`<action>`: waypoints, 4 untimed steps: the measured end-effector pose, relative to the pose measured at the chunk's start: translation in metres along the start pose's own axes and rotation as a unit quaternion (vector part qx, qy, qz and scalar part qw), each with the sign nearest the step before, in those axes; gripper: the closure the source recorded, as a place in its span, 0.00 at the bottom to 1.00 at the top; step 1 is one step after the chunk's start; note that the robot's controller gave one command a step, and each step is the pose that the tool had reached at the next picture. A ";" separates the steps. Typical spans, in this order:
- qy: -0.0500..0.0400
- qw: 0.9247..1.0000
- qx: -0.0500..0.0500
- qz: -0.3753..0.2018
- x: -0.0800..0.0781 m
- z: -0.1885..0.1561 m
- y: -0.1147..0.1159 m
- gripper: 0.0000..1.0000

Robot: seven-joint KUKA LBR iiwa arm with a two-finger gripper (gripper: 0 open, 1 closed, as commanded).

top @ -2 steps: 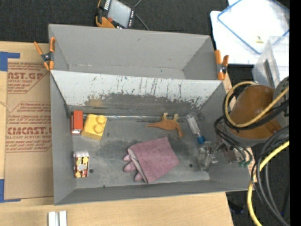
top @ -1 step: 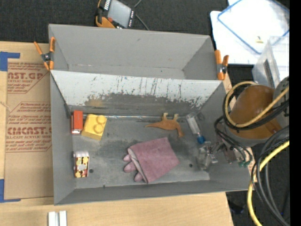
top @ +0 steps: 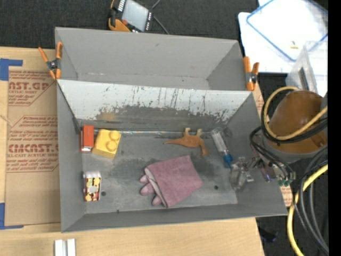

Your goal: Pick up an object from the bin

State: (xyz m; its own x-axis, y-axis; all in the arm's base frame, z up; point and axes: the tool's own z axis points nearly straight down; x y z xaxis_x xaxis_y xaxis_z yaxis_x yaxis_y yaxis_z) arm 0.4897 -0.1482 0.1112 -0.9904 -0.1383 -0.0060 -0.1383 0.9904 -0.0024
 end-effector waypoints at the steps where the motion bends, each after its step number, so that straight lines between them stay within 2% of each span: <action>1: 0.002 1.000 -0.001 -0.007 -0.005 -0.007 -0.001 1.00; 2: 0.001 0.999 -0.002 -0.053 -0.032 -0.034 0.092 1.00; 3: -0.006 0.998 -0.001 -0.056 -0.031 -0.021 0.074 1.00; 4: -0.002 0.996 -0.001 -0.091 -0.019 0.003 0.059 1.00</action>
Offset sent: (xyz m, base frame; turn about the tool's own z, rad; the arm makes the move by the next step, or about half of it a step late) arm 0.0191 0.0934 0.0356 -0.1035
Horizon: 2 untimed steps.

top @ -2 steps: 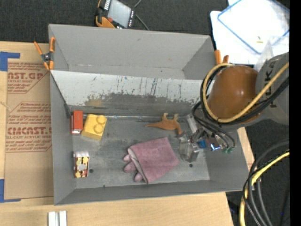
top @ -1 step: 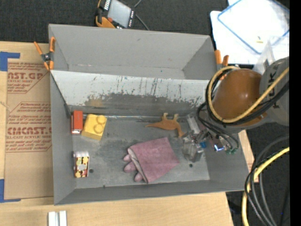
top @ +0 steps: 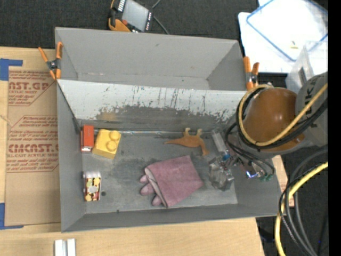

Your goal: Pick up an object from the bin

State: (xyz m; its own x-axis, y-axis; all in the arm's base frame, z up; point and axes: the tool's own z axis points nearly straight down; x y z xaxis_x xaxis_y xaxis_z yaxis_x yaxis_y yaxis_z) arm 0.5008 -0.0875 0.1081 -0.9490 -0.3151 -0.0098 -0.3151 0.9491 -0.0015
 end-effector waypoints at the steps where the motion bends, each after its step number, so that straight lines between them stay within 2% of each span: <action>1: -0.003 1.000 0.000 -0.008 0.004 0.009 0.003 1.00; 2: -0.001 1.000 -0.001 -0.020 0.016 0.025 -0.007 1.00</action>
Offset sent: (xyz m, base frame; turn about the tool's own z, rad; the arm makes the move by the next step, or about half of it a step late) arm -0.0206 -0.0318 -0.0381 -0.1173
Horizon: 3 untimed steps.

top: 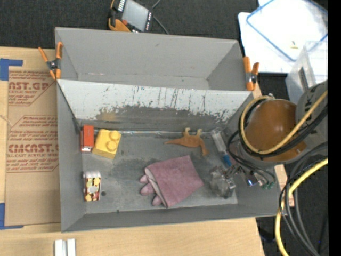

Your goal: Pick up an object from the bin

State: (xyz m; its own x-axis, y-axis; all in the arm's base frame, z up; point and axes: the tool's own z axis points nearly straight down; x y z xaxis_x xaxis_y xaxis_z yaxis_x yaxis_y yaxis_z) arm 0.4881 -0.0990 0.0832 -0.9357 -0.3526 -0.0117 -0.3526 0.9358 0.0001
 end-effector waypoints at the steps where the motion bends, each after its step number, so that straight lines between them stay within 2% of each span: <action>1: 0.000 0.997 -0.001 -0.075 -0.019 -0.013 0.050 1.00; 2: 0.002 0.997 -0.003 -0.072 -0.033 -0.007 0.028 1.00; 3: 0.001 0.995 -0.003 -0.099 -0.056 -0.017 0.026 1.00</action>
Offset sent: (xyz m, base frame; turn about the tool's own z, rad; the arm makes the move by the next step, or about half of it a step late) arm 0.0906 -0.0169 -0.0091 -0.1152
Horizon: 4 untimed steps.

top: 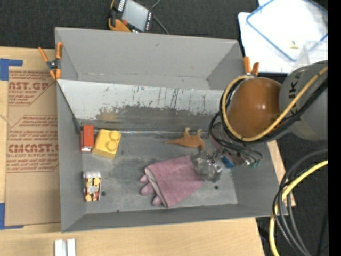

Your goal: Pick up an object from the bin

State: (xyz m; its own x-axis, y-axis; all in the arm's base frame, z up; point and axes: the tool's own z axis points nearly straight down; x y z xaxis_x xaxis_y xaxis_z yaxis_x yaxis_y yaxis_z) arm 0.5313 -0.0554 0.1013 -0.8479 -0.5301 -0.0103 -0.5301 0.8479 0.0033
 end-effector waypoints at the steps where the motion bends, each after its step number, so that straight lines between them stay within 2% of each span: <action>1: 0.000 0.999 0.001 0.032 -0.007 0.032 0.012 0.00; 2: 0.000 0.999 0.001 0.032 -0.008 0.032 0.012 0.00; 3: -0.002 1.000 0.001 -0.011 -0.027 -0.014 0.037 0.00; 4: 0.000 0.986 0.001 -0.168 0.011 0.016 0.039 0.00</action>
Offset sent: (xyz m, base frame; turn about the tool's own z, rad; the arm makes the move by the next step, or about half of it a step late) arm 0.0000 0.0000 0.0000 0.0000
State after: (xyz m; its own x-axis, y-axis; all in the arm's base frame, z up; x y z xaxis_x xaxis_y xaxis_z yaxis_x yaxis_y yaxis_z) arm 0.5015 -0.0276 0.0852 -0.6241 -0.7813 -0.0104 -0.7813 0.6241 -0.0013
